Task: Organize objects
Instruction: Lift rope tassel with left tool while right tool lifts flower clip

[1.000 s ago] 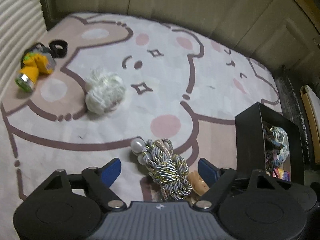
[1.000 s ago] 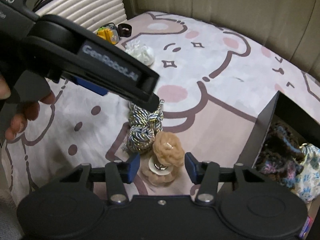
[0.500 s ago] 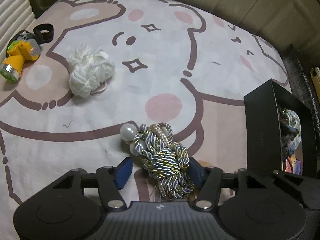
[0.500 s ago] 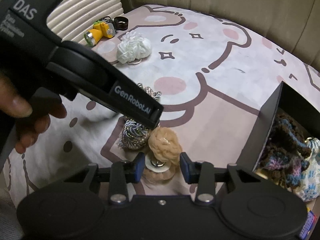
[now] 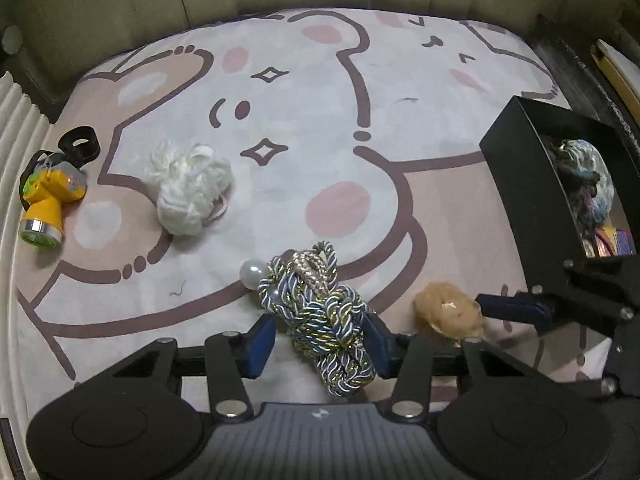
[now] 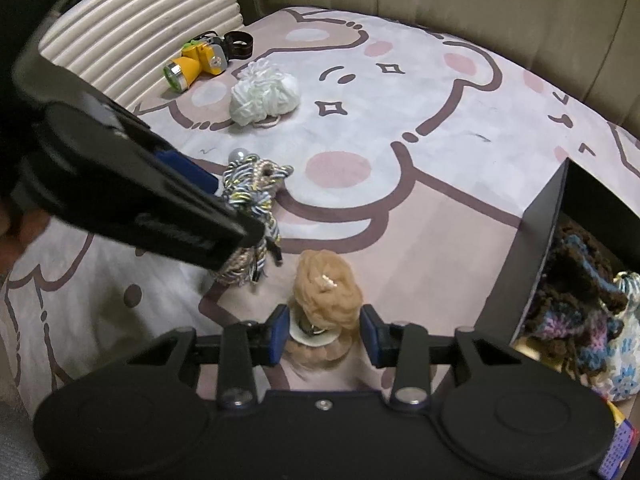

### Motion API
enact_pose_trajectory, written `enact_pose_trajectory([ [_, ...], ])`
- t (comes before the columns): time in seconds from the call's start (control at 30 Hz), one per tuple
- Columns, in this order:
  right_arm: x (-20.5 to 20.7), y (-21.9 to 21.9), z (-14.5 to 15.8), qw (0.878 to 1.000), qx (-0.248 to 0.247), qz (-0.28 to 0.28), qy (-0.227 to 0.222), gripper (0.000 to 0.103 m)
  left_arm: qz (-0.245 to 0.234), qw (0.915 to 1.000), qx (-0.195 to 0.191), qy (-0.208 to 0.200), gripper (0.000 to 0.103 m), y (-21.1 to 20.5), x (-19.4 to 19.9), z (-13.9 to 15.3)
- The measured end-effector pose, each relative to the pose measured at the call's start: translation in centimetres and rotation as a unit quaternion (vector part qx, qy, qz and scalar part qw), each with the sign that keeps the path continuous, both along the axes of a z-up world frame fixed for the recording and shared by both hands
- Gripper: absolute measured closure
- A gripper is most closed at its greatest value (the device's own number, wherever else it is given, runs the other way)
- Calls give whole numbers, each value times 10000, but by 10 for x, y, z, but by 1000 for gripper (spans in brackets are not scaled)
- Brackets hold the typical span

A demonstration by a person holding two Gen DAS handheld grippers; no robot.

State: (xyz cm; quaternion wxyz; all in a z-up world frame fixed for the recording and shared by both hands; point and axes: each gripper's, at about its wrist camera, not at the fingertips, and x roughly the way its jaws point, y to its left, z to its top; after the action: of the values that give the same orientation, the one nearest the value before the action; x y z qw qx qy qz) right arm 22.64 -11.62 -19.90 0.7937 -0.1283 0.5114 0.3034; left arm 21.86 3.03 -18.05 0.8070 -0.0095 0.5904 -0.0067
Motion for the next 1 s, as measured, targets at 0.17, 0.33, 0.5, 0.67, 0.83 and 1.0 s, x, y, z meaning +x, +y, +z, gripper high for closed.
enact_pose_trajectory([
  [0.17,-1,12,-7,9996,-246,159,-45,62,376,9984,-411,11,53,17,-2,-1],
  [0.33,0,18,-9,9993,-274,261,-21,65,823,9926,-887,73,53,26,-1,-9],
  [0.5,7,13,-8,9996,-122,65,248,76,1206,9854,-1197,141,52,30,3,-19],
  [0.67,5,10,-7,9995,-84,99,298,79,1425,9817,-1259,133,48,28,8,-25],
  [0.83,3,6,-5,9994,-60,137,309,81,1180,9882,-976,104,57,16,13,-24],
  [1.0,3,4,-2,9996,-12,89,279,81,1104,9905,-822,42,58,14,13,-21],
])
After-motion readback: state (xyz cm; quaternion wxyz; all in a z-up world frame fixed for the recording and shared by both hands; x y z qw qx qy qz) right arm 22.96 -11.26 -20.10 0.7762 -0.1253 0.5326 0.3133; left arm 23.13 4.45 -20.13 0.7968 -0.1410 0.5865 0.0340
